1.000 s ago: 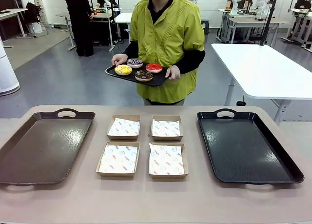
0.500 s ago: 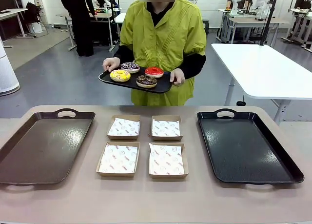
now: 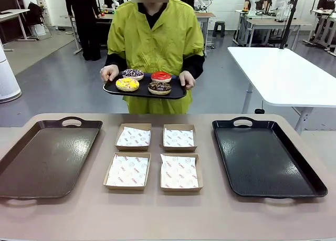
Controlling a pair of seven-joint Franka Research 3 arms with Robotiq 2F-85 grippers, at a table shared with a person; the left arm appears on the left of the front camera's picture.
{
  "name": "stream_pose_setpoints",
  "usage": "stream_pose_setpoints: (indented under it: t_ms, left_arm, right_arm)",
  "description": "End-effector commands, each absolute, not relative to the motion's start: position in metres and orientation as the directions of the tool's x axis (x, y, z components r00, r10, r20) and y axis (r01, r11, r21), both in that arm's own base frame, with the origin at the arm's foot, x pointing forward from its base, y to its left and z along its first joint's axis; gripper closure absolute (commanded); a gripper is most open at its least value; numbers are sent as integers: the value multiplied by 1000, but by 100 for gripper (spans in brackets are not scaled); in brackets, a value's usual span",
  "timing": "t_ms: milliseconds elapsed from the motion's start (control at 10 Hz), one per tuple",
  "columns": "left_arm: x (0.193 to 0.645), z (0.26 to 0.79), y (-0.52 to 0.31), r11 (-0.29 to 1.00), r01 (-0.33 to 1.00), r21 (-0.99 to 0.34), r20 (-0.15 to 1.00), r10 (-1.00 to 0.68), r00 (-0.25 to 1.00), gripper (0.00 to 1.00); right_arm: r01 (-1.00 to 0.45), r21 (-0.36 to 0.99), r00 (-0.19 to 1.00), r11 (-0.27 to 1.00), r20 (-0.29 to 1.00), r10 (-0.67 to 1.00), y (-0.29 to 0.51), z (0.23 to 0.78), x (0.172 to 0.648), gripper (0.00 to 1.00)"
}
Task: Individually package the donuts and arrange them on the tray.
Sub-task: Pick up one Paper togo box.
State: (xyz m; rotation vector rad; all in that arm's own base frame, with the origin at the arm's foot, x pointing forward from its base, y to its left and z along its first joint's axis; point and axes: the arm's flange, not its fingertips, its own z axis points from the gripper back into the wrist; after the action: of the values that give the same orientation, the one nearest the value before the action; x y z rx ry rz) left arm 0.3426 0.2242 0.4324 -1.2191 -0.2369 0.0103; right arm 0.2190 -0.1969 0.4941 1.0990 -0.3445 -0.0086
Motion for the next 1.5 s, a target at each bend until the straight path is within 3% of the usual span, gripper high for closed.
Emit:
stream_pose_setpoints:
  t_ms: [0, 1400]
  left_arm:
    - [341, 433, 225, 343, 120, -932, 176, 138, 975, 0]
    - [341, 433, 225, 343, 120, -932, 176, 138, 975, 0]
  right_arm:
    - [-185, 877, 941, 443, 288, -177, -197, 495, 219, 0]
    - [-185, 877, 941, 443, 288, -177, -197, 495, 219, 0]
